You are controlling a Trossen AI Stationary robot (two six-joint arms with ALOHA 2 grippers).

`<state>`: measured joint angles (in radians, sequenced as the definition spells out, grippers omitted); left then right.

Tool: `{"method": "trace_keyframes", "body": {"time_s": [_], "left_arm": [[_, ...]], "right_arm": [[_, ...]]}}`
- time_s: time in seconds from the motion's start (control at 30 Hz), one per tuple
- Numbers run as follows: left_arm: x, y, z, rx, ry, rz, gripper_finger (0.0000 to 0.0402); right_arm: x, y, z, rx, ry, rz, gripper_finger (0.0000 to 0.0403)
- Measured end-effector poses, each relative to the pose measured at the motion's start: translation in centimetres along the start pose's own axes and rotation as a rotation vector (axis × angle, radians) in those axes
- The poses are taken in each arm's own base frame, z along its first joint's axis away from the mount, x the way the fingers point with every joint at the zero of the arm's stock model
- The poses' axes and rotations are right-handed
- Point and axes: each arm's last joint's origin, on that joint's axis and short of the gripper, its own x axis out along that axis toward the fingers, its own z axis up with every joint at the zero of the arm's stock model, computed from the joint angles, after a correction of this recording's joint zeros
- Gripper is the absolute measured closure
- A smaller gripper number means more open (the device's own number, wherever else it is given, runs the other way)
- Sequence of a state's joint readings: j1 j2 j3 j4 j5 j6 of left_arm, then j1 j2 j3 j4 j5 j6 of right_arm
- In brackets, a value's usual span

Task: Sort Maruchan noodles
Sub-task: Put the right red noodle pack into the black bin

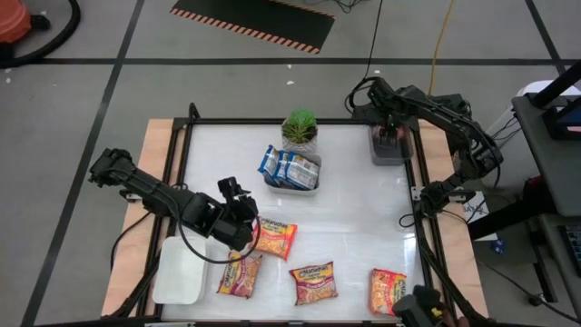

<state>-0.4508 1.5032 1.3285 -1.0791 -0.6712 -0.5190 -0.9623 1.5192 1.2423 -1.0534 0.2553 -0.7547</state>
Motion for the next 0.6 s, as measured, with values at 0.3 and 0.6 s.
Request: {"method": "trace_keyframes", "body": {"time_s": [0.3, 0.6], "left_arm": [[-0.3, -0.4, -0.2, 0.019, -0.006, -0.012, 0.0073], [-0.4, -0.5, -0.2, 0.022, -0.007, -0.013, 0.0073]], "right_arm": [[0.8, 0.0, 0.1, 0.028, 0.052, -0.110, 0.0223], [-0.3, 0.4, -0.1, 0.079, -0.042, -0.074, 0.0223]]}}
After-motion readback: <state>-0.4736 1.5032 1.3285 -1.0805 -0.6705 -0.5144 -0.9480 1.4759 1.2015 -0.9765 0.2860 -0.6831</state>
